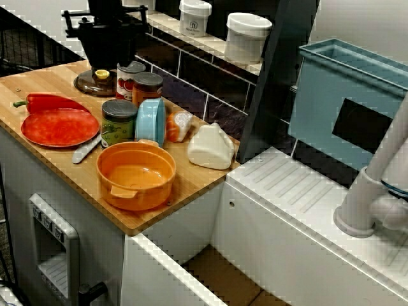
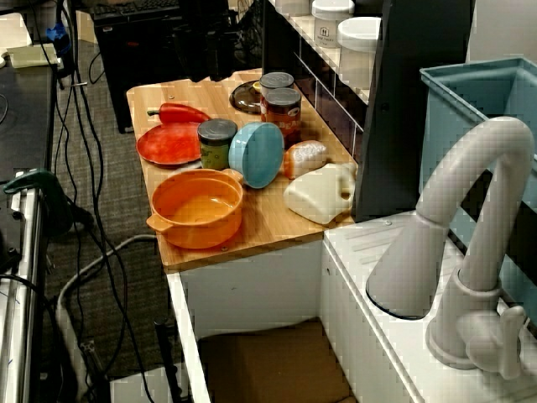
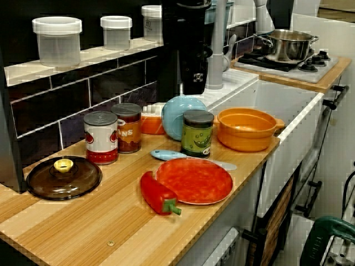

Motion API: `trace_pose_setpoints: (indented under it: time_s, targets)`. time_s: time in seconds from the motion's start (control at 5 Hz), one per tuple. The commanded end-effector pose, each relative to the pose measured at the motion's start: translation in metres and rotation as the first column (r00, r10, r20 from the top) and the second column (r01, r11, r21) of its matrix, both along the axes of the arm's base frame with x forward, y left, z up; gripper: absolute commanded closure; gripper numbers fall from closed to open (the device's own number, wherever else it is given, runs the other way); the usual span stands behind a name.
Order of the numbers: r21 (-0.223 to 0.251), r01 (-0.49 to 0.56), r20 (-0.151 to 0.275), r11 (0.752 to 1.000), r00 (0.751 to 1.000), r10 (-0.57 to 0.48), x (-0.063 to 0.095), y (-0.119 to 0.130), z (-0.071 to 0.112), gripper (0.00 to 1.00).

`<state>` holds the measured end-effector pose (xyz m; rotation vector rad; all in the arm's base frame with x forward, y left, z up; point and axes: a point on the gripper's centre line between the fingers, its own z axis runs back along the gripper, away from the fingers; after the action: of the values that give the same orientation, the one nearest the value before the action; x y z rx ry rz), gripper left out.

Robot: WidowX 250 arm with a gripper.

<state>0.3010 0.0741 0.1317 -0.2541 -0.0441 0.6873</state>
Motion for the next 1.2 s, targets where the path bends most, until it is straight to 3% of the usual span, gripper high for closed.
trace_pose_setpoints:
  time_s: [0.0, 0.4, 1.0]
  targets:
    - [0.013, -0.05, 0.062, 0.999, 0.997, 0.049, -0.002, 0.035, 0.005, 1.0]
    - [0.003, -0.081, 0.068, 0.997, 0.994, 0.081, -0.005, 0.046, 0.003, 1.0]
    - [0.045, -0.121, 0.091, 0.992, 0.989, 0.116, -0.004, 0.058, -0.019, 1.0]
